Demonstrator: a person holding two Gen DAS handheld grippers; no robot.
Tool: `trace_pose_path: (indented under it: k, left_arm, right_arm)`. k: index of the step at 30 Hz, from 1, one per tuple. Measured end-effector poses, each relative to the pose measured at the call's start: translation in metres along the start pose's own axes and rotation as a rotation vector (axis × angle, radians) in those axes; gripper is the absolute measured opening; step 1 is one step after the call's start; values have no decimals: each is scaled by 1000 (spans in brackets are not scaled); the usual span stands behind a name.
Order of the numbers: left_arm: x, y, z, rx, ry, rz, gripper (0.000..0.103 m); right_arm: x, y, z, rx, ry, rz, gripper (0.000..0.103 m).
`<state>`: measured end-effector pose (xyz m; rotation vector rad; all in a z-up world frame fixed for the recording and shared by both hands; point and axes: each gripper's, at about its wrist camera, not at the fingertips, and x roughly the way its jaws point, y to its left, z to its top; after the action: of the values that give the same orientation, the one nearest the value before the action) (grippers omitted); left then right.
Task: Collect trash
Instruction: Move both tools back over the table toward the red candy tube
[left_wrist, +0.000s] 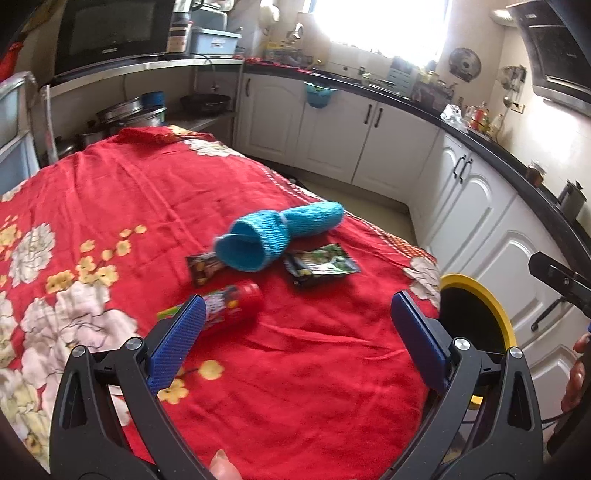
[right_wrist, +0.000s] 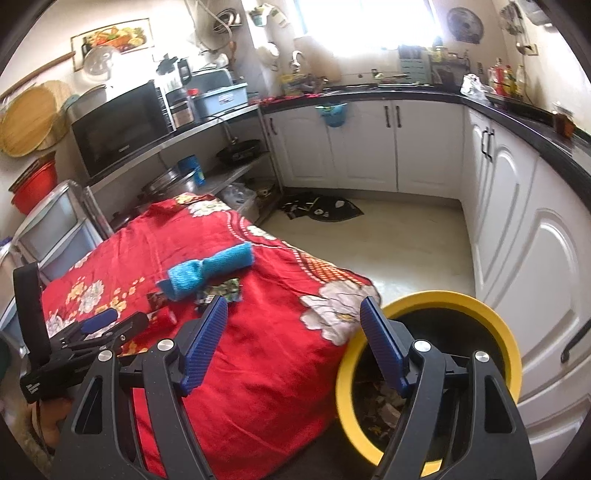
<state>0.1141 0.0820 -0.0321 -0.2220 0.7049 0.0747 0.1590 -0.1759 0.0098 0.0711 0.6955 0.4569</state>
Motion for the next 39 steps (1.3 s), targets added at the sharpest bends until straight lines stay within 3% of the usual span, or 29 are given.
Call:
trace_pose_path:
  k: [17, 30, 39]
  left_arm:
    - [3, 51, -2, -45, 21, 39, 92]
    - [31, 72, 1, 24, 83, 10, 92]
    - [59, 66, -1, 127, 178, -52, 92]
  right_arm:
    - [34, 55, 17, -75, 22, 80, 74]
    - [91, 73, 31, -64, 86, 111, 74]
    - [140, 79, 44, -13, 130, 105, 74]
